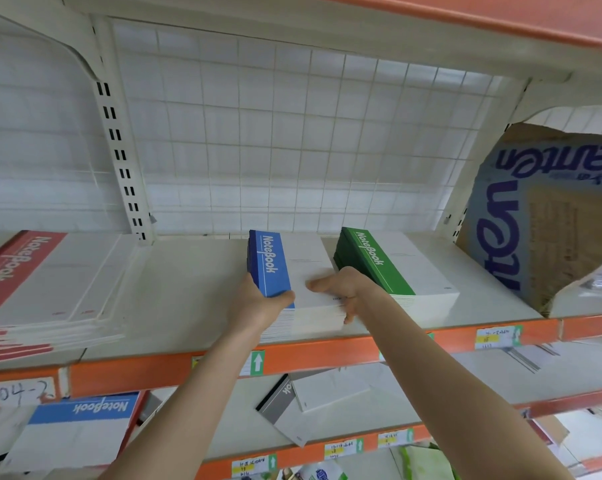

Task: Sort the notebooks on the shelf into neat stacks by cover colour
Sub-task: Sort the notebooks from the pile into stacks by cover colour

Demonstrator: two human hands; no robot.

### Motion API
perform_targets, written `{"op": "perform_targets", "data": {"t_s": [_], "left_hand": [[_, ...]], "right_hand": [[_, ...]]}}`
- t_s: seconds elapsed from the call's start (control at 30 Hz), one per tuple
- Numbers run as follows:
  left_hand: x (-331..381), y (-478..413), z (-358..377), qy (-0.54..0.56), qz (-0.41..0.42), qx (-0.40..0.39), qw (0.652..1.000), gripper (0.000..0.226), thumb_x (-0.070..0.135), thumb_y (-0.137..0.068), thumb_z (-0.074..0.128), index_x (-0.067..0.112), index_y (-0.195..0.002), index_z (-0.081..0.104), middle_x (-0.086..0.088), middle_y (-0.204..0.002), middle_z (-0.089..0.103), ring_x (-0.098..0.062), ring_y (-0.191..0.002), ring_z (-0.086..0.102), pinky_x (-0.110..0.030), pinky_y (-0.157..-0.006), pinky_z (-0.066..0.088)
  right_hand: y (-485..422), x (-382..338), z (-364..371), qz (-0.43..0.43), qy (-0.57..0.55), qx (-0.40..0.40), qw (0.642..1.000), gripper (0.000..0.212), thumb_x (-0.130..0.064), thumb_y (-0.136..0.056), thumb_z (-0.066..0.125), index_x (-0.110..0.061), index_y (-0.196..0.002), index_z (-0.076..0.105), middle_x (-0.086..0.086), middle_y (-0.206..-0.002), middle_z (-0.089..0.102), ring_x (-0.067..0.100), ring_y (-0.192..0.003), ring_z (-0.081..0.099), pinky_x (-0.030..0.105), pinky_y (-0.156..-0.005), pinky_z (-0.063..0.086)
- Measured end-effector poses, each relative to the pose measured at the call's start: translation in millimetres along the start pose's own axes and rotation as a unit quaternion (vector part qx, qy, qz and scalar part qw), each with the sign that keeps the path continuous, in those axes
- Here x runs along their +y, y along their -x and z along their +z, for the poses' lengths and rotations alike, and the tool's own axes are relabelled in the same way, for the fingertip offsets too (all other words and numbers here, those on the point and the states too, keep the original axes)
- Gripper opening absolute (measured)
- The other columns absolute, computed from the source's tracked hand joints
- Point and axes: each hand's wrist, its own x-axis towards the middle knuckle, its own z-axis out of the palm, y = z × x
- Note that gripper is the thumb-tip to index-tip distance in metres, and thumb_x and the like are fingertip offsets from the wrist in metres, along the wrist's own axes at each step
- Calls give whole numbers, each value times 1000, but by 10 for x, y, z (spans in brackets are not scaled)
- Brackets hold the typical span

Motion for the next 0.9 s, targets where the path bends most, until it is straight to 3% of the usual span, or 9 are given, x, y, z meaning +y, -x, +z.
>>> {"op": "perform_targets", "data": {"t_s": [0.17, 0.27, 0.37, 0.5, 0.6, 0.7, 0.73, 0.8, 0.9], "left_hand": [[12, 9, -7, 10, 1, -10, 1000, 48, 17, -74, 76, 17, -117, 54, 0, -107, 64, -18, -94, 61, -31, -78, 49], [17, 19, -9, 8, -2, -7, 1000, 47, 17, -74, 76, 18, -116, 54, 0, -106, 64, -18, -94, 61, -32, -79, 50], [28, 27, -8, 7, -10, -6, 1000, 45, 17, -74, 75, 19, -114, 55, 1, -104, 65, -18, -93, 62, -35, -82, 51], [46, 41, -7, 9, -17, -10, 1000, 42, 16, -76, 74, 19, -113, 55, 1, -103, 65, -18, -92, 61, -31, -78, 50], [73, 63, -12, 5, -14, -11, 1000, 39, 15, -78, 72, 17, -112, 55, 0, -101, 64, -16, -88, 60, -26, -69, 46], [96, 80, -19, -4, -22, -12, 1000, 36, 17, -82, 69, 16, -114, 53, 1, -101, 62, -15, -86, 58, -23, -64, 44], [103, 86, -32, -13, -25, -10, 1000, 35, 19, -83, 67, 16, -115, 52, 0, -103, 62, -16, -87, 58, -25, -66, 45], [139, 106, -91, -35, -23, -2, 999, 33, 24, -87, 61, 13, -117, 50, 0, -105, 63, -17, -90, 59, -28, -76, 47], [244, 183, -270, -114, 15, 38, 993, 40, 28, -93, 54, 9, -128, 46, 3, -108, 57, -22, -108, 54, -24, -82, 37]], "right_hand": [[-1, 11, 3, -2, -6, -10, 1000, 34, -24, -79, 73, -10, -105, 56, 10, -111, 57, 29, -101, 52, 41, -82, 38], [-23, 15, 13, 2, 3, -5, 1000, 41, -25, -77, 74, -10, -110, 57, 11, -119, 57, 31, -109, 53, 46, -88, 40], [-35, 22, 11, 3, -7, -11, 1000, 29, -23, -76, 74, -11, -98, 58, 11, -117, 60, 31, -106, 56, 45, -91, 42], [-19, 40, 19, -11, 14, 0, 1000, 45, -29, -77, 74, -9, -114, 58, 10, -118, 61, 30, -108, 56, 44, -94, 44], [-30, 47, 18, -49, 48, 12, 998, 41, -30, -81, 69, -7, -114, 58, 9, -109, 62, 27, -102, 59, 34, -82, 45], [-55, 24, 32, -111, 97, 31, 989, 36, -26, -84, 65, -4, -112, 58, 5, -92, 62, 20, -83, 60, 25, -66, 46], [-62, 8, 43, -133, 147, 51, 979, 41, -29, -84, 63, -3, -115, 56, 6, -93, 61, 20, -83, 59, 26, -67, 46], [-34, -53, 79, -172, 294, 111, 934, 50, -34, -86, 57, -2, -123, 46, 11, -112, 56, 28, -105, 54, 33, -86, 43], [74, -178, 203, -258, 411, 169, 858, 42, -33, -93, 47, -5, -124, 45, 16, -126, 46, 36, -122, 37, 39, -97, 34]]}}
